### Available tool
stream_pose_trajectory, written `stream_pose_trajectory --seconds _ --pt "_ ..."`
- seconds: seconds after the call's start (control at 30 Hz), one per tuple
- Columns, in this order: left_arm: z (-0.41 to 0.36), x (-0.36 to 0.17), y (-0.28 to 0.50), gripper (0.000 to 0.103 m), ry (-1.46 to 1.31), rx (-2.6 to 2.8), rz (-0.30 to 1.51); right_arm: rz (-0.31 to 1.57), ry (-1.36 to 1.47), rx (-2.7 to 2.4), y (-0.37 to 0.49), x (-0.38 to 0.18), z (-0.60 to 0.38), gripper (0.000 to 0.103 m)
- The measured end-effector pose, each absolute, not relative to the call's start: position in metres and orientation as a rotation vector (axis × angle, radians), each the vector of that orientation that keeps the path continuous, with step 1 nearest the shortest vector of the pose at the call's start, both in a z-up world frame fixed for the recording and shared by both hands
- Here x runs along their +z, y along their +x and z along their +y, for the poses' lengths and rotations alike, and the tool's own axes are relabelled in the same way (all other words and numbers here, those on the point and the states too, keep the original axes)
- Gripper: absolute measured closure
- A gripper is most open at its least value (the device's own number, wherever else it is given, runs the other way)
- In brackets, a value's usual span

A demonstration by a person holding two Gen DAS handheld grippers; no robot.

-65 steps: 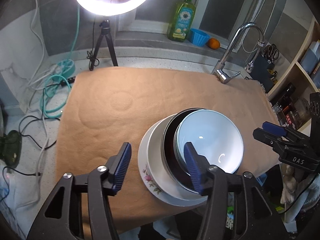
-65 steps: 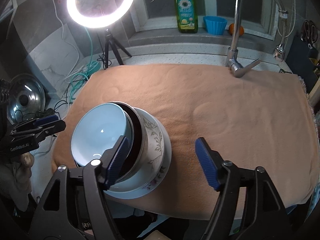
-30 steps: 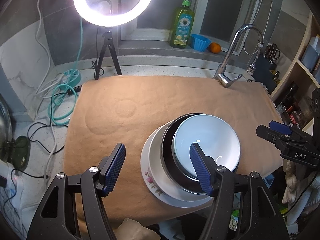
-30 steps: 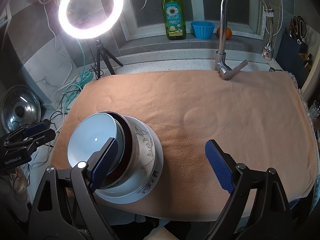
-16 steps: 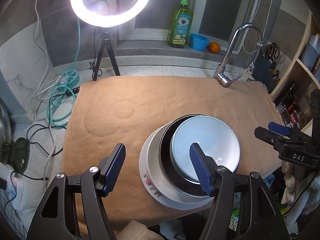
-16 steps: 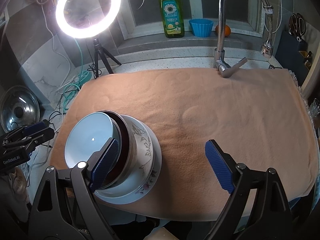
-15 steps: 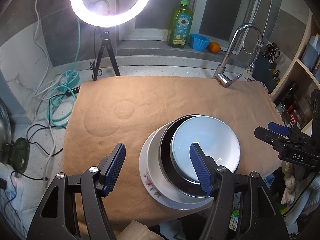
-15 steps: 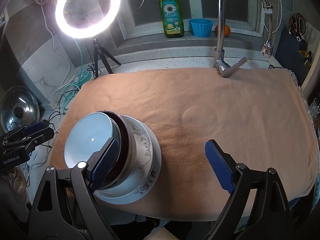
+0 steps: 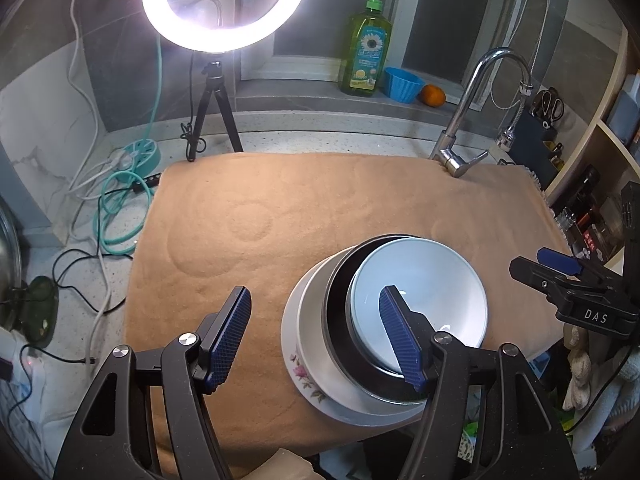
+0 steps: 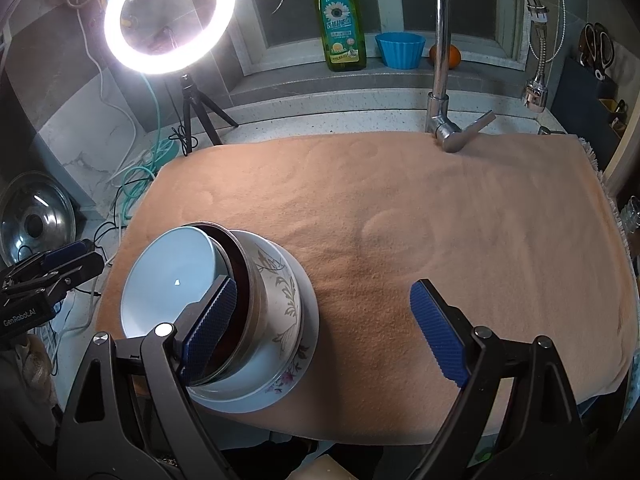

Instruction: Organize plates and bowls

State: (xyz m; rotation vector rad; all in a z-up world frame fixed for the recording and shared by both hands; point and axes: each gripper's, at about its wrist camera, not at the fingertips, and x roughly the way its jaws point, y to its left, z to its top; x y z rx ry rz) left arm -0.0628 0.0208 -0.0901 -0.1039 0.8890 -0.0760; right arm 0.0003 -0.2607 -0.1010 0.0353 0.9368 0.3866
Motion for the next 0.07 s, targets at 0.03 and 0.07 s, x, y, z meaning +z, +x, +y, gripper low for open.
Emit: stream_pose_trajectory --seconds 0.03,0.07 --pt "0.0211 -0.0905 -0.0620 0.037 -0.104 -0.074 0.889 0.938 0.034 0.385 0.0016 -0.1017 -0.2606 0.012" --pt "0.0215 -0.0911 -0.0610 0.037 -0.104 -0.071 0.890 0.938 0.034 0.385 0.0016 -0.1017 -0.2606 0.012"
